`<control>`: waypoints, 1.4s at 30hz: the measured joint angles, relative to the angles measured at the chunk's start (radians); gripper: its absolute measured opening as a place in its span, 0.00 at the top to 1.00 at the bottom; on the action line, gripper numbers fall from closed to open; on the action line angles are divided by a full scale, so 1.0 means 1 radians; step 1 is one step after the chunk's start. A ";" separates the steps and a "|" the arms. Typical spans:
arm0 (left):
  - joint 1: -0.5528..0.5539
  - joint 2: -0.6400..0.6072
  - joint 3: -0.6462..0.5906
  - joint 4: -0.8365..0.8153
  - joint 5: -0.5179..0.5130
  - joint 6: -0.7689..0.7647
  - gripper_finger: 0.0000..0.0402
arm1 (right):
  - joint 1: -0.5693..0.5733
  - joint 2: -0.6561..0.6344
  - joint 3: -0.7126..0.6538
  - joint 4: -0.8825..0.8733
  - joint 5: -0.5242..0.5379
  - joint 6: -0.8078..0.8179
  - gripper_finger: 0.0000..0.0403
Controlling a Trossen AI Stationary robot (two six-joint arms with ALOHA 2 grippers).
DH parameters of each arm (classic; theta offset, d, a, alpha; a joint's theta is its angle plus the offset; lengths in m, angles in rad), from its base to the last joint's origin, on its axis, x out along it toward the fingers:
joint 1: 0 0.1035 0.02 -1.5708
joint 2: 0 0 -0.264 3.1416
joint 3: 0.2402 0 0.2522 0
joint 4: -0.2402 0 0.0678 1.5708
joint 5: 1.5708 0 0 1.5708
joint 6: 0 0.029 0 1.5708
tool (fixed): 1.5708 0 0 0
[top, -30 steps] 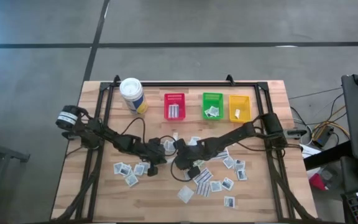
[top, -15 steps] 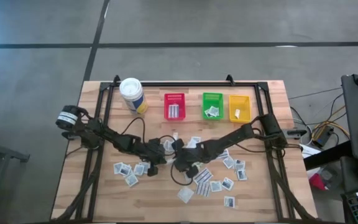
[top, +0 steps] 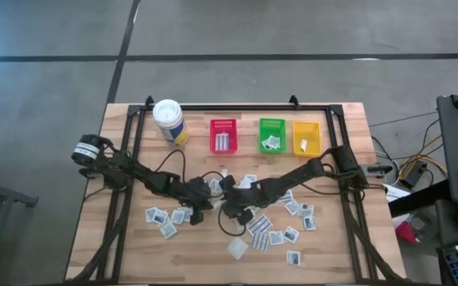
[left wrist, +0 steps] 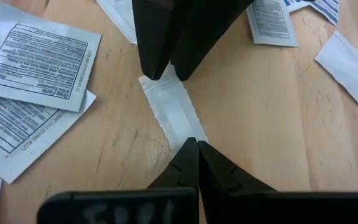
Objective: Pick & Place First Aid Supplies
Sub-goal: Put the green bandage in the yellow bin
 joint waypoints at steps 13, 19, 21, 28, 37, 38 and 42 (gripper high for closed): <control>0.000 0.003 -0.002 0.051 0.002 -0.017 1.00 | -0.002 0.001 -0.001 0.000 -0.001 0.023 0.88; 0.002 0.003 -0.002 0.057 -0.003 -0.006 1.00 | -0.004 0.003 -0.001 0.000 -0.005 0.053 0.92; 0.002 0.003 -0.002 0.060 -0.004 0.006 1.00 | -0.004 0.003 -0.001 0.000 -0.005 0.054 0.94; 0.003 0.000 -0.002 0.065 -0.008 0.040 1.00 | -0.004 0.003 -0.001 -0.003 -0.005 0.056 0.98; 0.003 -0.066 -0.002 0.044 -0.041 0.093 1.00 | -0.001 0.001 -0.001 -0.008 -0.005 0.056 0.98; 0.003 -0.079 -0.002 0.030 -0.043 0.096 1.00 | 0.001 0.000 -0.001 -0.009 -0.005 0.057 0.98; 0.003 -0.156 -0.002 -0.064 -0.090 0.097 1.00 | 0.003 -0.008 -0.001 -0.021 -0.001 0.081 0.98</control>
